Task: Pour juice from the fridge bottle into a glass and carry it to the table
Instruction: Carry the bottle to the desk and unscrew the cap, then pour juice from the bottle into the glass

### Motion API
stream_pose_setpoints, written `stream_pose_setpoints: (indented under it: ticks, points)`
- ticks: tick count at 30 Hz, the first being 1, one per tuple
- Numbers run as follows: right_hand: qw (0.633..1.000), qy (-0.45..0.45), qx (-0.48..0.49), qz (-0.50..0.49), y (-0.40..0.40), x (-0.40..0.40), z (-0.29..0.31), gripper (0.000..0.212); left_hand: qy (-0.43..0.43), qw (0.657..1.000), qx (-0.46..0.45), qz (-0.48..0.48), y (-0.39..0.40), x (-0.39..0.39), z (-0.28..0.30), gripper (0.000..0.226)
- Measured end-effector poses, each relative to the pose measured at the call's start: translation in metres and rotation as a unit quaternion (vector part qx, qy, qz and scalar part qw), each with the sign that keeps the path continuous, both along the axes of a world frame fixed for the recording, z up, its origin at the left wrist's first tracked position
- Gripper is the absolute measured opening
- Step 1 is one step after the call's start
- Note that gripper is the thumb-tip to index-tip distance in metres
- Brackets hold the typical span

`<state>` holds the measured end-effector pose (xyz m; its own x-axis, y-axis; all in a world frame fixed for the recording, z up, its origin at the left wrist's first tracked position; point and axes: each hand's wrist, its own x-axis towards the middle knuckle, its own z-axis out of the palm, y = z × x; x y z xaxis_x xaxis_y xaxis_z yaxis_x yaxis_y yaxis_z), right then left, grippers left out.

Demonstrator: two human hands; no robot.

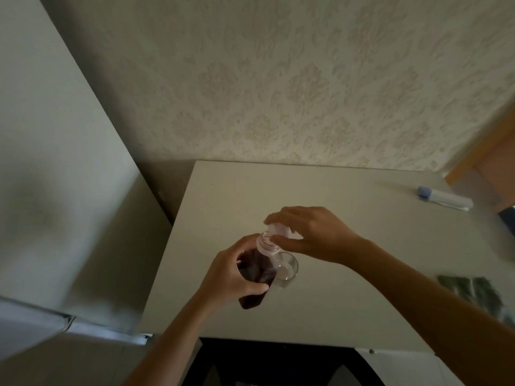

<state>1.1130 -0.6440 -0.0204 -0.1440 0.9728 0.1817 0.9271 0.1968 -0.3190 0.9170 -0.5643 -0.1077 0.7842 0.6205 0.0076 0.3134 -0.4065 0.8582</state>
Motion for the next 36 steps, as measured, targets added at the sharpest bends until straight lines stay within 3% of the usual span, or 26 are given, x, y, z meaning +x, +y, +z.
stream_pose_setpoints:
  ticks: [2,5,9,13,18,23,32,36]
  points:
    - [0.991,0.094,0.042,-0.085,-0.006,0.013,-0.020,0.035,0.005,1.000,-0.011,0.015,-0.001,-0.003,-0.007,0.083]
    - [0.956,0.192,-0.003,-0.224,-0.015,0.034,-0.066,0.031,0.010,0.999,-0.024,0.040,-0.004,-0.006,-0.019,0.082]
    - [0.926,0.181,-0.159,-0.290,-0.033,0.060,-0.143,0.045,0.022,0.998,-0.034,0.054,-0.009,-0.010,-0.035,0.080]
    - [0.892,0.185,-0.222,-0.348,-0.048,0.069,-0.199,0.044,0.039,0.995,-0.048,0.081,-0.014,-0.015,-0.051,0.082]
    - [0.893,0.141,-0.258,-0.340,-0.062,0.062,-0.231,0.044,0.053,0.993,-0.062,0.091,-0.014,-0.016,-0.062,0.084]
    - [0.913,0.135,-0.216,-0.320,-0.069,0.062,-0.234,0.040,0.044,0.991,-0.072,0.108,-0.013,-0.014,-0.066,0.084]
    - [0.888,0.163,-0.232,-0.362,-0.078,0.062,-0.238,0.042,0.047,0.989,-0.074,0.117,-0.013,-0.009,-0.067,0.086]
    - [0.890,0.132,-0.251,-0.357,-0.067,0.054,-0.226,0.054,0.047,0.989,-0.075,0.119,-0.013,-0.008,-0.064,0.086]
